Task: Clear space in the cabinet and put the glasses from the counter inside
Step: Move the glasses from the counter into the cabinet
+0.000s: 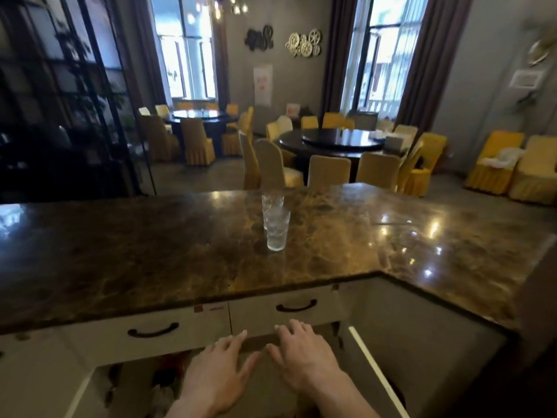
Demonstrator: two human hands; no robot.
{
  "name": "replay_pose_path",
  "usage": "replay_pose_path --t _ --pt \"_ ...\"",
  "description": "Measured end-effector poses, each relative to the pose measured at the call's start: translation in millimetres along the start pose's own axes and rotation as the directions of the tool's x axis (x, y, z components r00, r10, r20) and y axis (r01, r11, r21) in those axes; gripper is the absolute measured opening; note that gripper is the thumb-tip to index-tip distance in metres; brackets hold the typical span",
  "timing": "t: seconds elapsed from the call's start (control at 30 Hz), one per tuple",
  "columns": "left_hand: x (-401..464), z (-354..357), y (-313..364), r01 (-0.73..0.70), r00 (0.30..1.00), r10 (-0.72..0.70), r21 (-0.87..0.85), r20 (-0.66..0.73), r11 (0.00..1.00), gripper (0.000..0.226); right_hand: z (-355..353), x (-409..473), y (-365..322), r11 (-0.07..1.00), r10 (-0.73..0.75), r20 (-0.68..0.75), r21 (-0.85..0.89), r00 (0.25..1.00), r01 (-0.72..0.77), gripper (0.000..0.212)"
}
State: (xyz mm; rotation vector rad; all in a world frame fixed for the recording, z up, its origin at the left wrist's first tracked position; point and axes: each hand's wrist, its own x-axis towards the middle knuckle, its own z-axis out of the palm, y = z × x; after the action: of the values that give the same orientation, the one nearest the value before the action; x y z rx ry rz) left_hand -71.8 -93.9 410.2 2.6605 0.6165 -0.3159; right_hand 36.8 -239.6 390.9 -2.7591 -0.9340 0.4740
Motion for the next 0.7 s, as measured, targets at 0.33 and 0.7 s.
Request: replay_pose_path --t 0.33,0.7 --pt "50 -78 30 -0.127 0.944 0.125 0.012 -0.305 0.992 0.076 -107 18 -5 0.996 -0.069 -0.247 -0.07 0.967 0.053 0.058" --pt "179 -127 28 -0.199 0.903 0.171 -0.029 -0.394 0.98 0.085 -178 154 -5 0.994 -0.083 -0.36 -0.092 0.929 0.054 0.06"
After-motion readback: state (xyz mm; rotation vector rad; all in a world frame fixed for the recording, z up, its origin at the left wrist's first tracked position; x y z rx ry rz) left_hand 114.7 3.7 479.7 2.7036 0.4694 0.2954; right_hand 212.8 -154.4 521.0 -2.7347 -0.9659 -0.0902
